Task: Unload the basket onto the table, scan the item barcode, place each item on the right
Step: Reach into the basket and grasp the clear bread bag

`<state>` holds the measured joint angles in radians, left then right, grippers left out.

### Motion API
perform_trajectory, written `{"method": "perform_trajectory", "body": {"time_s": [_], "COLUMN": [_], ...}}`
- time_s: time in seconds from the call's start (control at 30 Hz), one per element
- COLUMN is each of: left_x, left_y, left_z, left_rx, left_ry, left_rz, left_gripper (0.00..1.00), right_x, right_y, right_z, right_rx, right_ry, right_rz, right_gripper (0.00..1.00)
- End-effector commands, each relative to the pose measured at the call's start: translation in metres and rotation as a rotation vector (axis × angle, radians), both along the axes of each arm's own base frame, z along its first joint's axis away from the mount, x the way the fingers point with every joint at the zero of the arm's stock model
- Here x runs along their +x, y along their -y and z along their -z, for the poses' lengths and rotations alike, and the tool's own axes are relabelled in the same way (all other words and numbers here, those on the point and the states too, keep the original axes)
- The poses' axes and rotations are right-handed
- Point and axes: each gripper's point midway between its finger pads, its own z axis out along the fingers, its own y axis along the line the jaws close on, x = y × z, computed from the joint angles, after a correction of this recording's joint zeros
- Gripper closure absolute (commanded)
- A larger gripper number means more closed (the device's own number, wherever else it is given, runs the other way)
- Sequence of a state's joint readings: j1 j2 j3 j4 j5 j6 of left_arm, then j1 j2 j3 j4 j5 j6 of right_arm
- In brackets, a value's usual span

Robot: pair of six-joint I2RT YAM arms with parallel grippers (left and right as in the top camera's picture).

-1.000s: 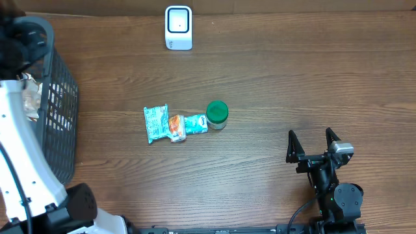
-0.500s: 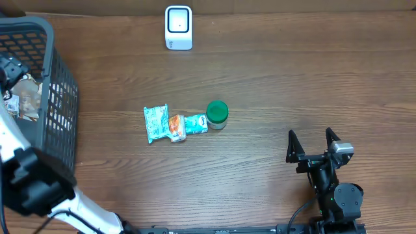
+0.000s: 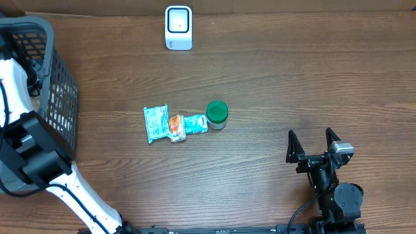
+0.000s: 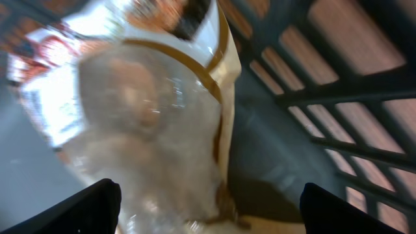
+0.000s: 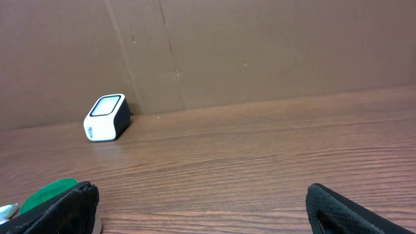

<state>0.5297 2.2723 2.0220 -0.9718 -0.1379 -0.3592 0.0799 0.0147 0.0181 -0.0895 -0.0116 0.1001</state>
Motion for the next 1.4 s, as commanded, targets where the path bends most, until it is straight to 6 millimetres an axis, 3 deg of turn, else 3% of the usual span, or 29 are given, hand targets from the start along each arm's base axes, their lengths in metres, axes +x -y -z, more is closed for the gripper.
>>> {"method": "perform_trajectory", "body": {"time_s": [0.0,0.23,0.33,0.47,0.53,0.63,0.73,0.87,0.97,1.03,1.2,1.27,1.37], "left_x": [-0.001,-0.011,-0.020,-0.029,-0.034,-0.041,-0.048,-0.053,-0.050,-0.046,-0.044,-0.048,-0.057], "left_y": [0.004,0.007,0.009,0.014,0.017,0.021,0.023,0.023,0.019,0.017,0.022,0.038,0.075], "left_z": [0.024,0.036,0.038,0.039,0.040,0.040,0.038,0.018,-0.018,-0.052,-0.167,-0.220,-0.272], "left_rx": [-0.021,-0.042,-0.045,-0.064,-0.076,-0.094,-0.108,-0.108,-0.078,-0.043,0.073,0.093,0.079], "left_ry": [-0.047,-0.101,-0.145,-0.185,-0.204,-0.234,-0.256,-0.254,-0.204,-0.147,0.082,0.221,0.364], "left_rz": [0.027,0.024,0.019,0.030,0.030,0.031,0.029,0.022,0.018,0.016,0.023,0.054,0.128], "left_gripper": [0.11,0.18,0.30,0.66,0.76,0.79,0.96,0.96,0.96,0.96,0.96,0.96,0.96], "right_x": [0.000,0.000,0.000,0.000,0.000,0.000,0.000,0.000,0.000,0.000,0.000,0.000,0.000], "right_y": [0.001,0.001,0.001,0.001,0.001,0.001,0.001,0.001,0.001,0.001,0.001,0.001,0.001], "right_z": [0.001,0.001,0.001,0.001,0.001,0.001,0.001,0.001,0.001,0.001,0.001,0.001,0.001], "right_rx": [-0.003,-0.003,-0.003,-0.003,-0.003,-0.003,-0.003,-0.003,-0.003,-0.003,-0.003,-0.003,-0.003], "right_ry": [0.009,0.009,0.009,0.009,0.009,0.009,0.009,0.009,0.009,0.009,0.009,0.009,0.009], "right_rz": [0.004,0.004,0.004,0.004,0.004,0.004,0.004,0.004,0.004,0.004,0.004,0.004,0.004], "right_gripper": [0.00,0.00,0.00,0.00,0.00,0.00,0.00,0.00,0.00,0.00,0.00,0.00,0.00]}}
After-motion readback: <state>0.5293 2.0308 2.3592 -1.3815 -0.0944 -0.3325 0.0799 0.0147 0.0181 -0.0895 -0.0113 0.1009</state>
